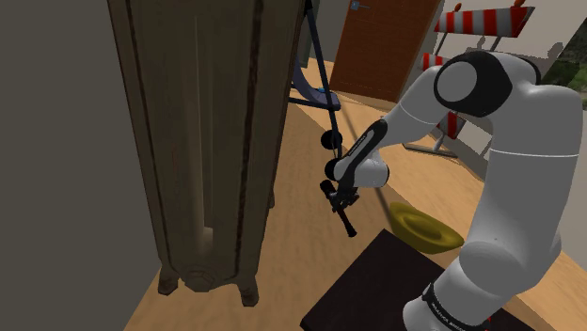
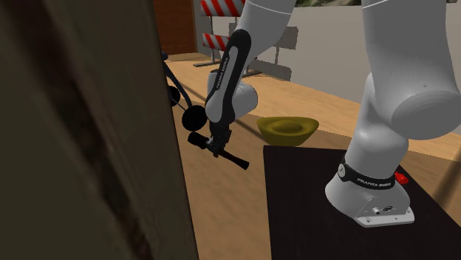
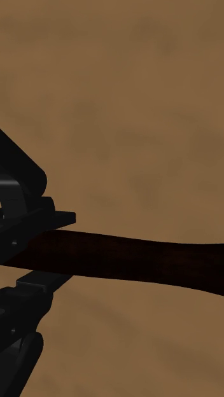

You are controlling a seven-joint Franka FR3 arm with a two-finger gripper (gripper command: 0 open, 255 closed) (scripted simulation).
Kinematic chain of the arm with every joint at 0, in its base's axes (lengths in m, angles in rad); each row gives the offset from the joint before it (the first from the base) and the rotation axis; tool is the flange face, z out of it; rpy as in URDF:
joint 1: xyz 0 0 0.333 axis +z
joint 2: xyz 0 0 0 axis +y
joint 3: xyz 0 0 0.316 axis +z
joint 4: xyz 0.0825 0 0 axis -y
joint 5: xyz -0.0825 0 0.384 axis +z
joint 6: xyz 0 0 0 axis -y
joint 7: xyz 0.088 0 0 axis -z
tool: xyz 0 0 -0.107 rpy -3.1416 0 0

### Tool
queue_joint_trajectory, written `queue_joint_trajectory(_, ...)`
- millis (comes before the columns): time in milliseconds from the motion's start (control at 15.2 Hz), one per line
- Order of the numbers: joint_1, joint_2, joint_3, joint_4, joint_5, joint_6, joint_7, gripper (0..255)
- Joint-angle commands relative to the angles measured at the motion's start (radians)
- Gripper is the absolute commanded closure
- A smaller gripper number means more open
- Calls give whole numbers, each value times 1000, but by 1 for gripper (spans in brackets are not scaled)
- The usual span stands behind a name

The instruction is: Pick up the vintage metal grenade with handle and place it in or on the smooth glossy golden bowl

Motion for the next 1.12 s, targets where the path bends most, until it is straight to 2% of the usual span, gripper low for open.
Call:
queue_joint_trajectory(0,0,0,0,0,0,0,0,255)
queue_joint_trajectory(462,0,0,0,0,0,0,0,255)
queue_joint_trajectory(1056,53,-138,-68,-29,-71,-109,55,255)
